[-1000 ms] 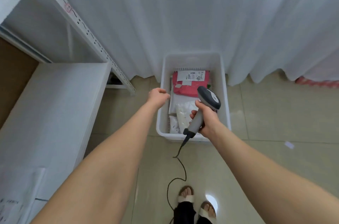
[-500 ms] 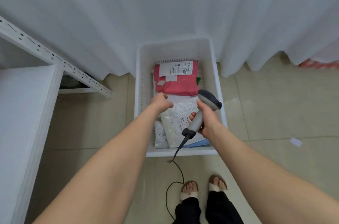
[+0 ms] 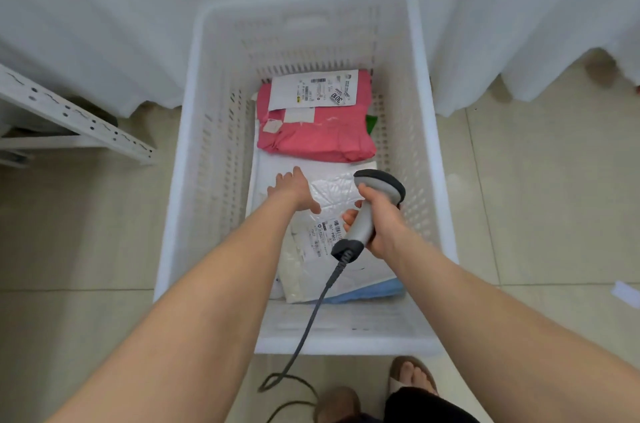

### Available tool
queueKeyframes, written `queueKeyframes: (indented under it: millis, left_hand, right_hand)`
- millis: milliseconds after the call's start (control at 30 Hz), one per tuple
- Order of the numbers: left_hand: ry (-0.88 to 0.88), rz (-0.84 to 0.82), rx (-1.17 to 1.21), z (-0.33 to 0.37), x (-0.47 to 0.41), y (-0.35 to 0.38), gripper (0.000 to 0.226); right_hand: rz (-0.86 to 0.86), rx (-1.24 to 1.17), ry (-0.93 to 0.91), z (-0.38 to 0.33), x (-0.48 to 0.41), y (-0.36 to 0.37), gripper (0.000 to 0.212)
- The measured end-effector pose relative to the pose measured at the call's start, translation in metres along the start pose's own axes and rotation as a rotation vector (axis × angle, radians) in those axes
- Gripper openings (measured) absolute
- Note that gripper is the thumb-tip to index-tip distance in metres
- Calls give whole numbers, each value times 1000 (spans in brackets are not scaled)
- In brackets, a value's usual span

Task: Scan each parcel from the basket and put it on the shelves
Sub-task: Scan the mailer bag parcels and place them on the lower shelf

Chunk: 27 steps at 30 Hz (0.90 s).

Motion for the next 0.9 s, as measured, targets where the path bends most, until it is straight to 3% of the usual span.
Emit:
queueKeyframes:
  millis: [100, 233, 300, 433, 667, 900]
  left_hand:
    - [-12, -2, -81, 1, -19, 13, 94]
    - [21, 33, -168, 4, -19, 11, 38]
    - [40, 92, -138, 4, -10, -6, 27]
    - [9, 185, 20, -5, 23, -63, 25]
    - [-124, 305, 607, -36, 116, -181, 29]
    - [-112, 404, 906, -61, 241, -314, 30]
  right_hand:
    - [-12, -19, 13, 4, -19, 3, 32]
    - [-26, -6, 3, -1, -18, 4, 31]
    - [-31, 2, -9, -7, -7, 3, 31]
    - [-56, 18, -54, -27, 38, 8, 26]
    - [-73, 67, -123, -65, 163, 27, 21]
    - [-78, 46, -226, -123, 315, 48, 18]
Point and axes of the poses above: each hand's wrist, its own x-axis away from the middle knuckle, its own y-axis out of the palm, z = x × y, the point moved 10 cm from there along -x, towards the middle knuckle, and after that the axes turned 6 degrees about z, right-handed, at the moved point
